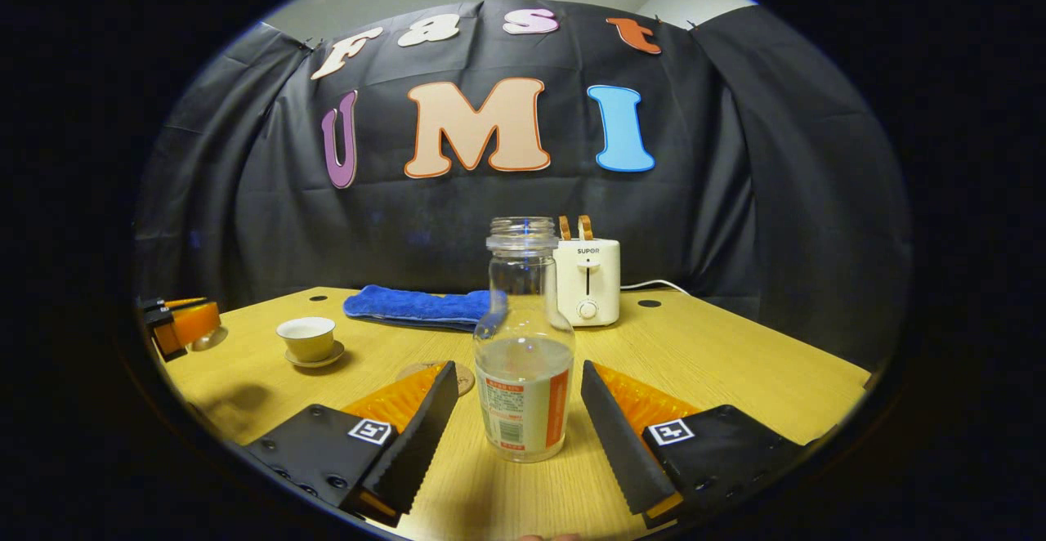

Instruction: Open the teacup lid with one hand, grasp the water bottle and pour water into the teacup with the other hand; after pouring, place the water bottle on the coaster and then close the teacup lid.

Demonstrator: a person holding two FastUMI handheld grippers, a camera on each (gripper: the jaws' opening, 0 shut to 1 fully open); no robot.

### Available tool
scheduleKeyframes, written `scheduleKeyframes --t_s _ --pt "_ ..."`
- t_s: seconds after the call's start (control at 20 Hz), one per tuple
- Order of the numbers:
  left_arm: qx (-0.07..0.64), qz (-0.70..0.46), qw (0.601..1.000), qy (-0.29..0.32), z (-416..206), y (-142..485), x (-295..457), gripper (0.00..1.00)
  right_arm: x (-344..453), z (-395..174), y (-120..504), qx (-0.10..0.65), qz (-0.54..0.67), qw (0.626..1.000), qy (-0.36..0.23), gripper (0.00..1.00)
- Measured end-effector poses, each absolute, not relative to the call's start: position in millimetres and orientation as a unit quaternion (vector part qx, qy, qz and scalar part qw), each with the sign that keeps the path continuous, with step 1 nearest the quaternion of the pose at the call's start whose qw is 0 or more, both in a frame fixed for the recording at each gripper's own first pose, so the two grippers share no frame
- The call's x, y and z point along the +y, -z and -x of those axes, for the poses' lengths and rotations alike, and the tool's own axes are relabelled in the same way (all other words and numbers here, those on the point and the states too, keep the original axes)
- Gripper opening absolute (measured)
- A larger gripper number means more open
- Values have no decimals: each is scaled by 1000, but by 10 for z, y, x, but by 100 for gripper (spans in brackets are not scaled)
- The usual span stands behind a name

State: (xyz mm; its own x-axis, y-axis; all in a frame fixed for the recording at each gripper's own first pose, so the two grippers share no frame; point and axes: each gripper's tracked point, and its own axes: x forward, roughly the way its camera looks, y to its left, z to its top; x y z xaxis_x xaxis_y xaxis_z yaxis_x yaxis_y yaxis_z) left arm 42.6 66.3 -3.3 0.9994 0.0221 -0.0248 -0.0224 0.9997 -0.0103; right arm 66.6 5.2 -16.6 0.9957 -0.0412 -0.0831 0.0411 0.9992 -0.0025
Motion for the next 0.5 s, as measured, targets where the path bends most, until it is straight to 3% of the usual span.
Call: scheduleKeyframes --t_s 0.4,0.45,0.5 --pt "4 4 1000 -11 -385 37 664 25 74 -951 138 31 2 999 25 97" --pt "2 4 1000 -11 -395 34 669 25 62 -966 149 29 1 999 28 95" --pt "0 3 1000 -11 -392 33 669 25 59 -991 148 29 2 999 31 88"
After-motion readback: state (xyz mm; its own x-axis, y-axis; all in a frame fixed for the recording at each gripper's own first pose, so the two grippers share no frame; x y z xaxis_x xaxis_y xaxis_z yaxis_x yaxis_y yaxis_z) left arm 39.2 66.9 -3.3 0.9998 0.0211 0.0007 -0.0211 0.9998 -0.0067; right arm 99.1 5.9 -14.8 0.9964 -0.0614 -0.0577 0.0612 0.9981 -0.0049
